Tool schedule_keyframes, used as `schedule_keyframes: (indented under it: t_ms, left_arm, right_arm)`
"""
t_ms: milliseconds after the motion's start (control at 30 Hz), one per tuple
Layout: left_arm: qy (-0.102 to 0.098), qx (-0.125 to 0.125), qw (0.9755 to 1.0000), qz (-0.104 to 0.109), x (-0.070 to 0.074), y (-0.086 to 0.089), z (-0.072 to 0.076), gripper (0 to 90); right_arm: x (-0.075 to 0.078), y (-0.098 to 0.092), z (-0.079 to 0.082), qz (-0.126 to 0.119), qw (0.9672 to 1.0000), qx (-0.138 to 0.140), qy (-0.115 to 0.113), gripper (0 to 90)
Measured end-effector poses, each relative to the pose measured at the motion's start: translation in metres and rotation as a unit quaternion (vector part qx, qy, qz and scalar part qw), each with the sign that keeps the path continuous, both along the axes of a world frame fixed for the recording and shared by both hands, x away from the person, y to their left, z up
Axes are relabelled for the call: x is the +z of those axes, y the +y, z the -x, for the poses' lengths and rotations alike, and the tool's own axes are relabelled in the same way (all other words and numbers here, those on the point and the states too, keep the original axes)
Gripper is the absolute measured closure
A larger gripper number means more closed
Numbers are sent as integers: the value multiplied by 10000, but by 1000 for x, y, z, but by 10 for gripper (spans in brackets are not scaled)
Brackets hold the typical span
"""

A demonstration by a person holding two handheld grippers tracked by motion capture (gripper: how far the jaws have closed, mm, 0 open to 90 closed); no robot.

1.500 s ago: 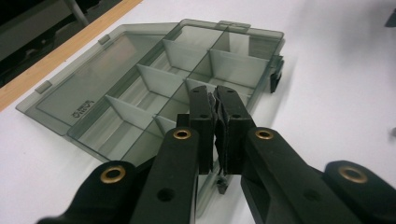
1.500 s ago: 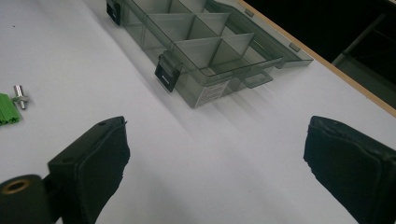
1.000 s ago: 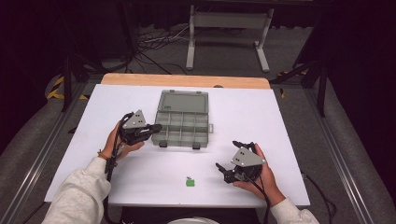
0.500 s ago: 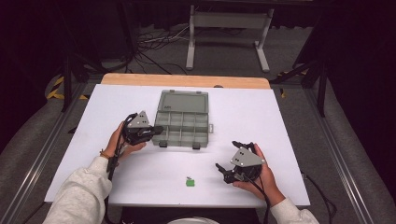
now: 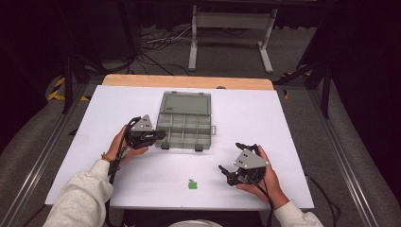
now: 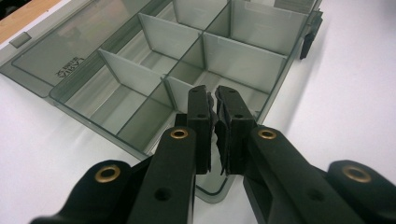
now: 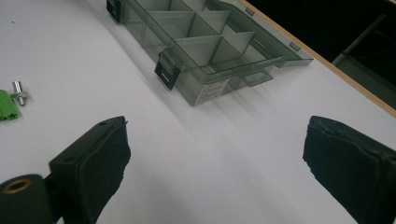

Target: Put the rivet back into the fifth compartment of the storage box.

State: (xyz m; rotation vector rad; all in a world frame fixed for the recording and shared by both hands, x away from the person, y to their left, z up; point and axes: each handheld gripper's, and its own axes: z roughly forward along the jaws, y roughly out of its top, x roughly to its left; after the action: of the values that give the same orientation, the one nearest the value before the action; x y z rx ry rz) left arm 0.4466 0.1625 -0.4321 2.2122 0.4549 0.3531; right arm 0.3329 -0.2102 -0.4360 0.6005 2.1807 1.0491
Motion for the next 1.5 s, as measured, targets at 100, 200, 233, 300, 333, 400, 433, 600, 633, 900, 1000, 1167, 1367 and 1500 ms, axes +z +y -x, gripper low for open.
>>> schedule_keyframes:
  t_ms: [100,200,233,300,333,400,433,600,633,900,1000,1167,1367,1500]
  left_arm:
    - [-50,8,10000,-22,1,-1,2,818]
    - [-119,-22,9999,38,5,-1,7,787]
    - [-179,-31,9998,-11,6,-2,8,766]
    - [-221,-74,9997,2,9,-2,12,721]
    - [-250,-77,9996,62,10,-2,15,701]
    - [-267,-116,9995,94,12,-2,17,658]
    - [-272,-161,9994,130,13,-3,19,658]
    - [-376,-496,9980,123,18,-12,35,528]
    - [-396,-517,9978,103,18,-14,38,497]
    - [-320,-711,9969,132,14,-30,51,172]
    - [-184,-786,9967,12,8,-42,56,96]
    - [-30,-1031,9946,-140,-1,-57,61,90]
    - [177,-1262,9915,-253,-10,-67,64,144]
    - [238,-1404,9893,-333,-14,-72,66,186]
  right_arm:
    - [1,-1,0,0,10000,-10,-18,78]
    - [1,-1,0,-14,10000,-21,-15,78]
    - [1,-1,0,-16,10000,-23,-22,78]
    - [1,-1,0,-16,10000,-27,-24,78]
    - [1,-1,0,-15,10000,-30,-25,78]
    - [1,-1,0,-12,10000,-32,-30,79]
    - [1,-1,0,-12,10000,-32,-30,79]
    - [1,-1,0,-14,10000,-30,-36,80]
    - [2,-1,1,-9,10000,-30,-36,80]
    - [2,-1,1,-11,10000,-26,-36,80]
    - [2,-1,1,-7,10000,-31,-37,79]
    - [2,-1,1,-6,10000,-23,-35,80]
    - [1,-1,1,6,10000,-17,-29,80]
    - [2,-1,1,7,10000,-46,-52,81]
